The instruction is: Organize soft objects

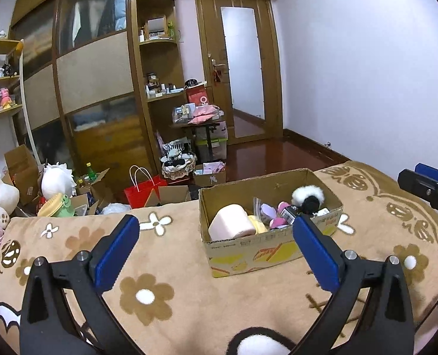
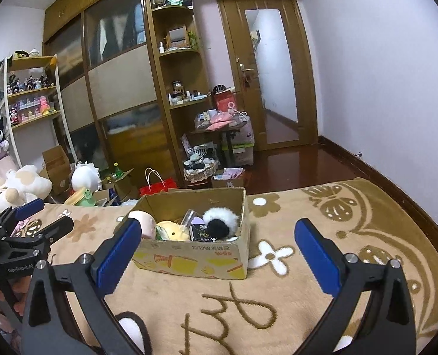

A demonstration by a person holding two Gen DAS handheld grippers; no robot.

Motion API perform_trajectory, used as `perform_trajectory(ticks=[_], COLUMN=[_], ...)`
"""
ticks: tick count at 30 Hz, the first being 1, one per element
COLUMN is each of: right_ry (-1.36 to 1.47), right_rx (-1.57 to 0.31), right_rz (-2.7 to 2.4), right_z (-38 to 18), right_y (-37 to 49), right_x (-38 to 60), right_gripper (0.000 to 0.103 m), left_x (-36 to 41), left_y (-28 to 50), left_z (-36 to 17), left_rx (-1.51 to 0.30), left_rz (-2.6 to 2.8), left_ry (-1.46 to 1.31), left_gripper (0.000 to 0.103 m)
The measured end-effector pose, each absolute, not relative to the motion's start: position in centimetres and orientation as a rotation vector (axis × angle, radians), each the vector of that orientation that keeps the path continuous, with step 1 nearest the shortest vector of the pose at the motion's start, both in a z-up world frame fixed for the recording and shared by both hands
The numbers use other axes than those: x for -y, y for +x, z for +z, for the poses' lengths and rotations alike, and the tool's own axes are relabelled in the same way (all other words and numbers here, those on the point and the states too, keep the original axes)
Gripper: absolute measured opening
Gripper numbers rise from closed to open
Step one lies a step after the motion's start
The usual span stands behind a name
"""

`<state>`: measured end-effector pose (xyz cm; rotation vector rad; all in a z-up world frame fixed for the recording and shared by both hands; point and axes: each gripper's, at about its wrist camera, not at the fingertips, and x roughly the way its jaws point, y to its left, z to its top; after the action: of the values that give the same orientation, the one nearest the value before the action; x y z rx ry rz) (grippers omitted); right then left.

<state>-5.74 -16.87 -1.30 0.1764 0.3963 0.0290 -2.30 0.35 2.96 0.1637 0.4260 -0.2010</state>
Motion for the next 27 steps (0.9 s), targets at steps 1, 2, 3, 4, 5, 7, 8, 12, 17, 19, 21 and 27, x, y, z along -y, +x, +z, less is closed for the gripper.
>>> perform_trajectory(ticks=[1,2,3,4,5,7,8,12,17,19,21,27], right_ry=[0.177,0.178,0.179,0.178,0.177,0.173,0.168,0.155,0.141,0.14,0.14,0.144], right_rx=[-0.399,-0.403,-0.41,-0.413,-0.417,-0.424,-0.427,-0.436,-0.445,-0.45,-0.453,-0.468], right_rz=[0.03,0.032,0.035,0.034,0.033,0.034,0.034,0.032,0.028,0.032,0.032,0.03], right_z=[-1.5,-1.7,-1.9,-2.1,-2.3,-2.6,-2.7,-3.3,-3.7,-3.8,-3.9,-4.1], right_y=[-5.8,-5.7,-5.7,-5.6,-5.5,-5.4,-5.4,-5.4,-5.4,-5.3,-5.3,-5.2], right_x=[16.9,16.9,16.9,17.0,16.9,16.8,16.8,16.6,16.4,16.4,16.3,16.3], right_gripper=[0.103,0.103,0.103,0.103,0.103,0.103,0.103,0.103,0.103,0.103,0.103,0.103], left_x=[-0.3,-0.2,-0.2,-0.2,-0.2,-0.1,-0.1,0.0,-0.1,-0.2,-0.2,-0.3], left_y=[-2.2,-2.0,-2.0,-1.9,-1.8,-1.8,-1.7,-1.6,-1.4,-1.4,-1.4,-1.4], left_z=[2.7,2.5,2.4,2.3,2.1,2.0,2.0,1.7,1.5,1.4,1.4,1.4], left_rx=[-0.431,-0.438,-0.441,-0.444,-0.447,-0.449,-0.449,-0.458,-0.467,-0.468,-0.468,-0.471], left_rz=[-0.2,-0.199,-0.198,-0.197,-0.198,-0.199,-0.198,-0.199,-0.198,-0.197,-0.199,-0.202], left_ry=[0.164,0.166,0.167,0.168,0.169,0.169,0.17,0.176,0.173,0.173,0.174,0.171], left_gripper=[0.102,0.102,0.102,0.102,0.102,0.102,0.102,0.102,0.102,0.102,0.102,0.102])
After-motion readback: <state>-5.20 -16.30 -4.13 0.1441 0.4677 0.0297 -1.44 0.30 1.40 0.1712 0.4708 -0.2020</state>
